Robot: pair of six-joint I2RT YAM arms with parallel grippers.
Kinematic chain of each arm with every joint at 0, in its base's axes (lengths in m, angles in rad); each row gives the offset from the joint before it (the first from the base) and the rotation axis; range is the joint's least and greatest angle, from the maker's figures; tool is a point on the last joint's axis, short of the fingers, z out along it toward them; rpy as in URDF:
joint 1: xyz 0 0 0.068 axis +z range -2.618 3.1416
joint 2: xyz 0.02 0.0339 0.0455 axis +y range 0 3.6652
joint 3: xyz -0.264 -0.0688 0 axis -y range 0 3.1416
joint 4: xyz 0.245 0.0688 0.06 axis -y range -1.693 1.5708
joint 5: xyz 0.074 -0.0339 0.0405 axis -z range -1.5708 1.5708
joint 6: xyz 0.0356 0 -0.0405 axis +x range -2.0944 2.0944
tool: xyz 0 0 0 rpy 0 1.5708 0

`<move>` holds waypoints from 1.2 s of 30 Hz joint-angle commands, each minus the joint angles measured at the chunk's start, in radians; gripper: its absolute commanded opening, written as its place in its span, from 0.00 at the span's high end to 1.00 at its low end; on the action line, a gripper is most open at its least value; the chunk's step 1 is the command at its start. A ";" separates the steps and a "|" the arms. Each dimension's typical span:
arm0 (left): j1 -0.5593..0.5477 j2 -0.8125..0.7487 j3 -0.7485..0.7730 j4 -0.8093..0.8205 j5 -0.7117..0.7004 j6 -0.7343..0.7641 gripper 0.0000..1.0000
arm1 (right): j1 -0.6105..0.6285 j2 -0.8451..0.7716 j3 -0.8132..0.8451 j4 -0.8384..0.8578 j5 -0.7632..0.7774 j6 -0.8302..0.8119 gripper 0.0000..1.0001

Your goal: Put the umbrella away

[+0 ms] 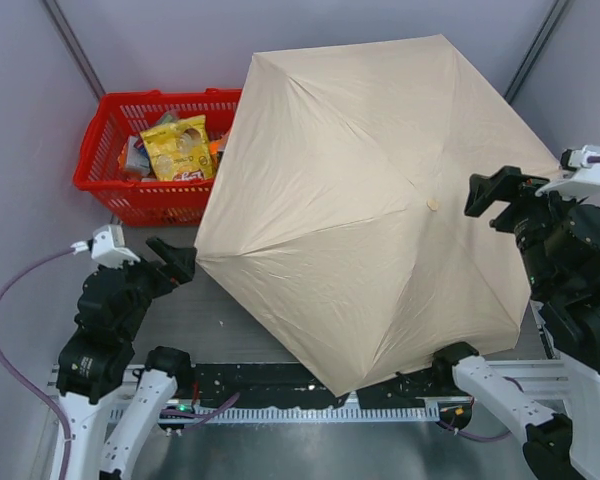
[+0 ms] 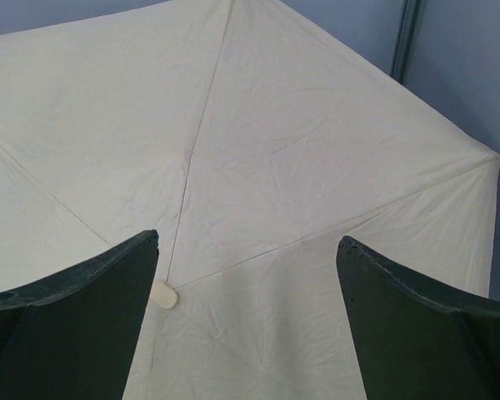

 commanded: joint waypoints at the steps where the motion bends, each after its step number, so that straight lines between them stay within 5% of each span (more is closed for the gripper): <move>1: 0.003 -0.151 -0.235 0.031 0.223 -0.175 0.00 | -0.004 0.012 -0.012 0.051 -0.139 -0.015 0.09; 7: 0.003 -0.375 -0.586 0.415 0.494 -0.443 0.00 | -0.002 -0.017 -0.015 0.055 -0.207 -0.021 0.08; 18: 0.003 -0.274 -0.880 1.286 0.847 -0.678 0.00 | -0.001 -0.034 0.001 0.044 -0.273 -0.027 0.09; 26: 0.003 -0.228 -0.842 1.399 0.913 -0.692 0.02 | -0.002 -0.022 0.004 0.047 -0.305 -0.015 0.09; 36: 0.003 -0.073 -0.538 1.439 0.935 -0.680 0.43 | -0.002 -0.003 0.053 -0.076 -0.310 0.028 0.10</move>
